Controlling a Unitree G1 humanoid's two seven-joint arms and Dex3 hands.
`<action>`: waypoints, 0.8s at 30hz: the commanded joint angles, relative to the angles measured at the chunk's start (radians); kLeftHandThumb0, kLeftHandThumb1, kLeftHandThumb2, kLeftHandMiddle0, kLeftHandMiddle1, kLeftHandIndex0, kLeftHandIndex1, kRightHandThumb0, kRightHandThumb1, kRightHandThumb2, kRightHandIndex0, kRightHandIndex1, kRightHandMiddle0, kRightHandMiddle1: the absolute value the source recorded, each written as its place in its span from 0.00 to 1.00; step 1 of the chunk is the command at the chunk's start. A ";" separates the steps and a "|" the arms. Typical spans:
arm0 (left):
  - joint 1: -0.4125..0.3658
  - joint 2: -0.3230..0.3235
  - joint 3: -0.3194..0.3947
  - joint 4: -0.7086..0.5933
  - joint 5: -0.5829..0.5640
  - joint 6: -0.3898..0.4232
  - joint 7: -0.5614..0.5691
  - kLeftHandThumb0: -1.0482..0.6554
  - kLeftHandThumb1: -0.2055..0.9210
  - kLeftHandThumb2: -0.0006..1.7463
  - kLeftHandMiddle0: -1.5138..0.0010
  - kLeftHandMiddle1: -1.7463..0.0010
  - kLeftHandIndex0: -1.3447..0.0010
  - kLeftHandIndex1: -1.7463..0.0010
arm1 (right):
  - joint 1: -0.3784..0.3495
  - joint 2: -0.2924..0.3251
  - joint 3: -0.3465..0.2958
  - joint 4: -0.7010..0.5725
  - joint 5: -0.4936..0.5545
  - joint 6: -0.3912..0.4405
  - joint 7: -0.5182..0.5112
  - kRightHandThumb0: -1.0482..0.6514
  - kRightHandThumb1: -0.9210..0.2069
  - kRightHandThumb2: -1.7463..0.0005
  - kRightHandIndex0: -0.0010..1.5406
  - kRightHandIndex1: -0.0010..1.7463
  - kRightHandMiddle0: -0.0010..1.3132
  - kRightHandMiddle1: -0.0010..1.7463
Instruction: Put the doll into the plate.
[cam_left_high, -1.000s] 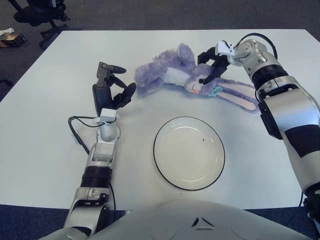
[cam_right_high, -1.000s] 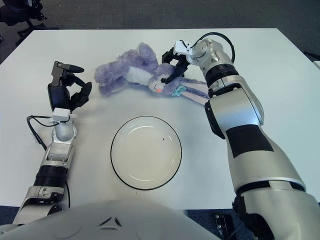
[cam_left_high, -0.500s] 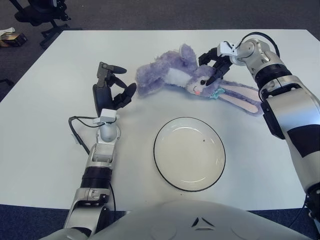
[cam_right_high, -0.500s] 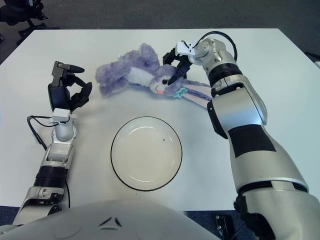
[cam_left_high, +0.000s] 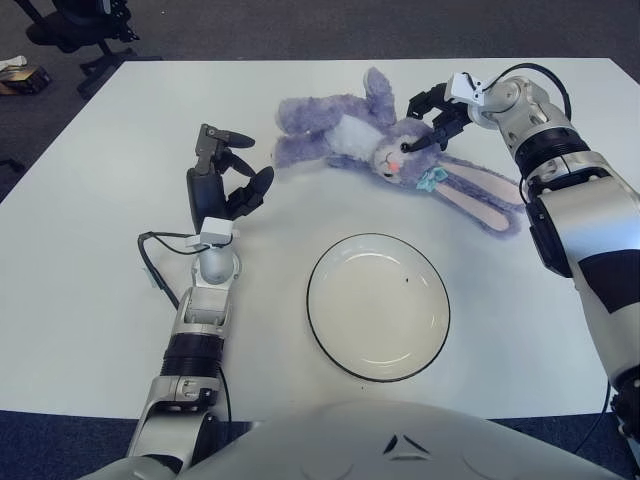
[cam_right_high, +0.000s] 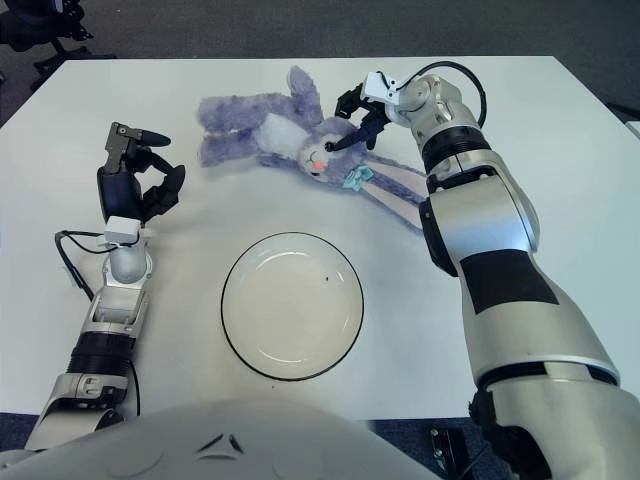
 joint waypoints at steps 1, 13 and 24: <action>0.111 -0.035 -0.014 0.070 -0.008 0.009 -0.008 0.41 1.00 0.18 0.51 0.00 0.68 0.13 | 0.022 -0.012 -0.014 -0.033 0.019 0.002 -0.029 0.29 0.00 0.95 0.53 0.10 0.37 0.27; 0.103 -0.035 -0.013 0.075 -0.008 0.014 -0.013 0.41 1.00 0.17 0.51 0.00 0.68 0.14 | 0.107 -0.044 -0.020 -0.190 0.022 -0.003 -0.137 0.29 0.00 0.94 0.49 0.00 0.40 0.14; 0.100 -0.034 -0.015 0.078 -0.006 0.014 -0.014 0.41 1.00 0.17 0.51 0.00 0.68 0.14 | 0.403 -0.078 -0.023 -0.694 -0.084 0.033 -0.392 0.29 0.00 0.93 0.42 0.00 0.40 0.11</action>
